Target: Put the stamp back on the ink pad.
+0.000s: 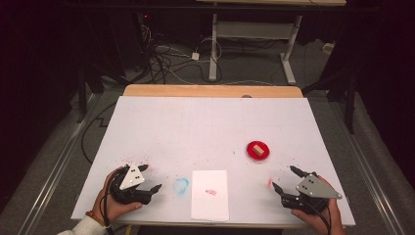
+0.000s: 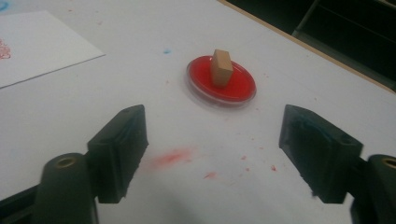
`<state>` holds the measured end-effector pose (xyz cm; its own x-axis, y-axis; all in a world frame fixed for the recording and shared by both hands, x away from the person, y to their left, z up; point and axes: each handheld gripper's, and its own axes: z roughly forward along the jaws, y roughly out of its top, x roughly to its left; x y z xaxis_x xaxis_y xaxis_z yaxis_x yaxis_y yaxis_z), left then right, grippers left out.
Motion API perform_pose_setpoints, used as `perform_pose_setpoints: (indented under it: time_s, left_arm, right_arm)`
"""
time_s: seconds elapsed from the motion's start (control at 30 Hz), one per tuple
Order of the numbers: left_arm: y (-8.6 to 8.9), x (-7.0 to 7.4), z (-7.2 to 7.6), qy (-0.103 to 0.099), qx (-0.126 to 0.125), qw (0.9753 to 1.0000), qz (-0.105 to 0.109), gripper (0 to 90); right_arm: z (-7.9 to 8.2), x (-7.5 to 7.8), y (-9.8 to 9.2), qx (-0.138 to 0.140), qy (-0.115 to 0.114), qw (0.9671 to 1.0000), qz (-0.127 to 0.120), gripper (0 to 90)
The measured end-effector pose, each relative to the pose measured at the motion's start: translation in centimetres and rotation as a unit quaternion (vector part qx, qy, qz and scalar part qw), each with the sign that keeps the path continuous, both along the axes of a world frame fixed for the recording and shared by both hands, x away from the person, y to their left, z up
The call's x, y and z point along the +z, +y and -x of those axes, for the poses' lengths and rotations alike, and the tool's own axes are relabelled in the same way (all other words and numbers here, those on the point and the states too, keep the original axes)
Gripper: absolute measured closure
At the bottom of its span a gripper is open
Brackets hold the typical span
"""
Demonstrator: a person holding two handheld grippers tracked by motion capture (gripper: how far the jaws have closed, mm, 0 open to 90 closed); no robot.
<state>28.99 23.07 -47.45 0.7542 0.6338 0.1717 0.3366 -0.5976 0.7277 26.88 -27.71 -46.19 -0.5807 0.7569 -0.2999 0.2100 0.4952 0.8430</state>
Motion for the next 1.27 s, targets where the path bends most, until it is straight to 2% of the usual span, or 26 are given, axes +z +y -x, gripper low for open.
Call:
perform_pose_setpoints:
  time_s: [0.27,0.37,0.87,1.27]
  left_arm:
    - [-0.11,0.13,0.25,-0.004,-0.006,1.0000,0.000,20.4]
    - [-0.07,0.05,0.16,-0.002,-0.006,1.0000,-0.002,20.4]
    - [0.11,-0.07,0.29,0.001,0.000,1.0000,-0.001,20.4]
    - [-0.23,-0.14,-0.24,0.004,-0.002,1.0000,-0.003,20.4]
  right_arm:
    - [0.74,0.33,0.09,-0.003,-0.009,1.0000,0.002,22.6]
    - [0.65,0.44,0.02,-0.004,-0.012,0.9999,-0.005,22.6]
    - [0.25,0.40,0.30,0.004,-0.009,0.9999,-0.003,22.4]
    - [0.21,0.29,0.01,0.001,-0.009,1.0000,-0.003,22.4]
